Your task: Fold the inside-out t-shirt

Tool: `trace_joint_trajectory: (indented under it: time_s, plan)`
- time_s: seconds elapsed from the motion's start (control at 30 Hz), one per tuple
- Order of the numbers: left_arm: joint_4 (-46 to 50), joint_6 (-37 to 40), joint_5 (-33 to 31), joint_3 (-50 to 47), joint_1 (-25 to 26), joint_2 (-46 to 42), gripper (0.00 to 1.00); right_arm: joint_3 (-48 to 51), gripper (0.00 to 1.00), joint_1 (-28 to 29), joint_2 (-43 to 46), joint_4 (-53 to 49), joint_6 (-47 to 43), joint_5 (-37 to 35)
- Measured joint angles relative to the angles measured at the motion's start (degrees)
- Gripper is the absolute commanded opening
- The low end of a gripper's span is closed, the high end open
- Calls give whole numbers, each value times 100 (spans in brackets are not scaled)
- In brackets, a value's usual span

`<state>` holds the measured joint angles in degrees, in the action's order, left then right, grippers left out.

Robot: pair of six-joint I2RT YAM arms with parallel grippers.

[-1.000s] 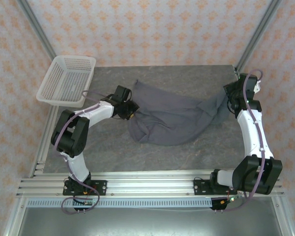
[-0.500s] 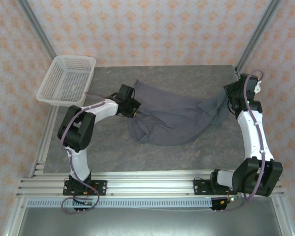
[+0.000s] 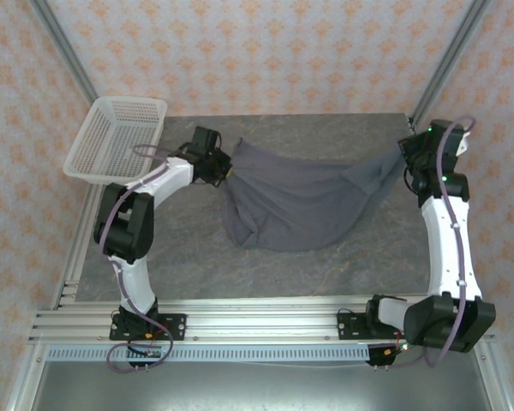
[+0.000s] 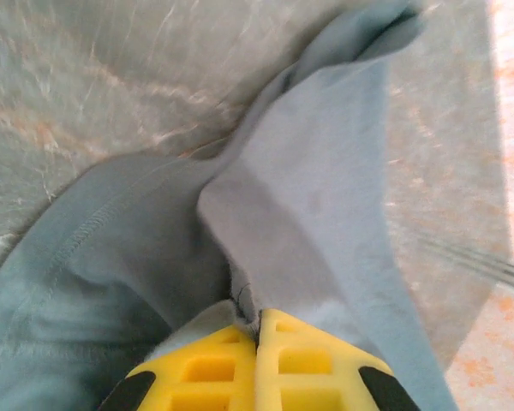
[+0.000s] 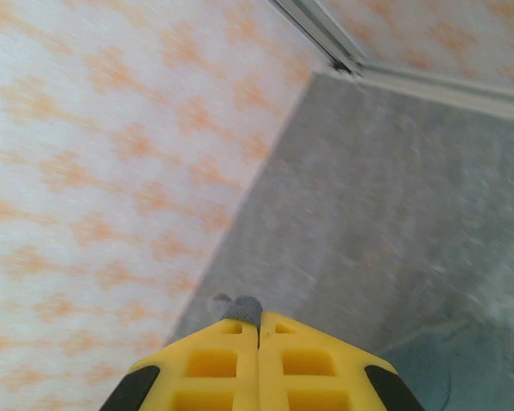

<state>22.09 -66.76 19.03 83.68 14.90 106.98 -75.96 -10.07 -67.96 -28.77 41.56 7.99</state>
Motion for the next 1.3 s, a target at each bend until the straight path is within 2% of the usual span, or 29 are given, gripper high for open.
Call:
trace_joint_trajectory:
  time_s: [0.1,0.23,0.33,0.4,0.57,0.9,1.3]
  plan:
    - [1161,807,-428,1602,-87,-481,0,-905,0,0,168,-136,70,-74]
    - [1915,1853,-1261,3928,-131,-1399,0,-2382,0,0,321,-170,37,-402]
    - [2256,2465,-1860,5132,-280,-2120,0,-3198,0,0,358,-125,-37,-743]
    - [2380,2785,-2138,5587,-356,-2446,0,-3674,0,0,334,-168,-48,-846]
    - [2387,3241,-2315,5831,-365,-2752,0,-4212,0,4,201,-20,35,-627]
    - [3088,3611,-2656,5490,-365,-2179,0,-4854,0,20,-555,133,149,223]
    - [3075,3860,-2938,5495,-365,-2715,0,-5230,0,28,-197,186,-28,415]
